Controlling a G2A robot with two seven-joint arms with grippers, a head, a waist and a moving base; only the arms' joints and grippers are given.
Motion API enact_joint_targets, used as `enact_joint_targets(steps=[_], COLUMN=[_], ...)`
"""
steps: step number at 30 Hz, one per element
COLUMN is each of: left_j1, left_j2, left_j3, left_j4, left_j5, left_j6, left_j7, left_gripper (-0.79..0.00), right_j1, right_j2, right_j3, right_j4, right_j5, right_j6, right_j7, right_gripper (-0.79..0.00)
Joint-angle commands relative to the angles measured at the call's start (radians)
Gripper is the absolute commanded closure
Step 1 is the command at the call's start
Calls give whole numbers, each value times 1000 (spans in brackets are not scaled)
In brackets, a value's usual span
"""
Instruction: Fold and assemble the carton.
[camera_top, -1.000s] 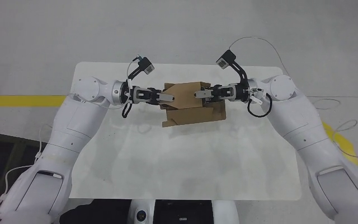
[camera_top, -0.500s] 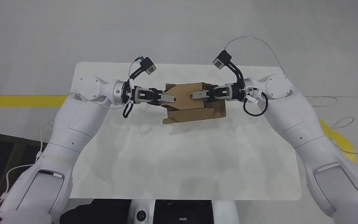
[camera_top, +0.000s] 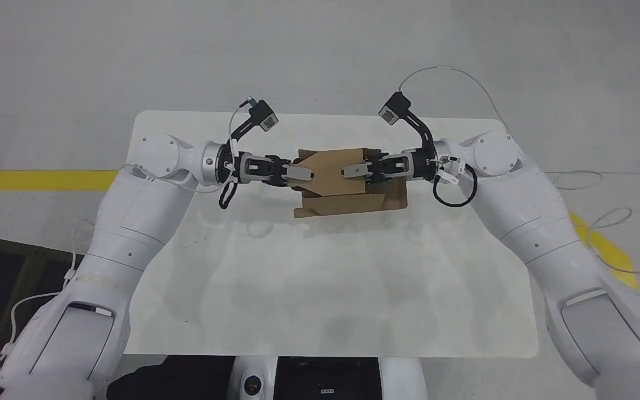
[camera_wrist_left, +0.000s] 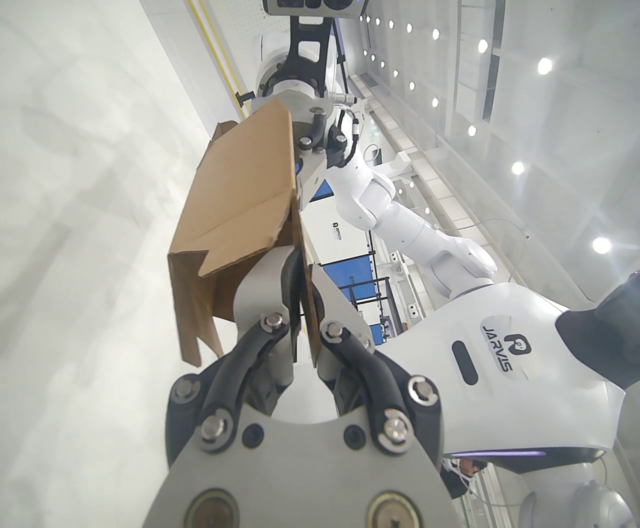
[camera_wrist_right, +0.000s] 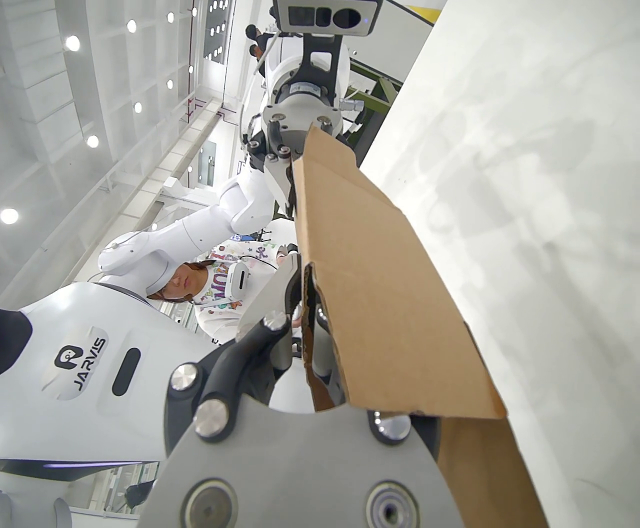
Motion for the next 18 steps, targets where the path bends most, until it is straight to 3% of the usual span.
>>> enact_joint_targets(steps=[1, 18], left_j1=[3, 20], left_j2=[1, -8], left_j3=[-6, -35], left_j4=[2, -53], left_j5=[-8, -149], left_j6=[0, 21], left_j7=[0, -21], left_gripper=[-785, -785], right_j1=[1, 12], right_j2=[-1, -20], right_j3=[-2, -26], right_j4=[5, 55], right_j5=[-7, -46], right_j6=[-1, -19], right_j7=[-1, -20], right_gripper=[0, 0])
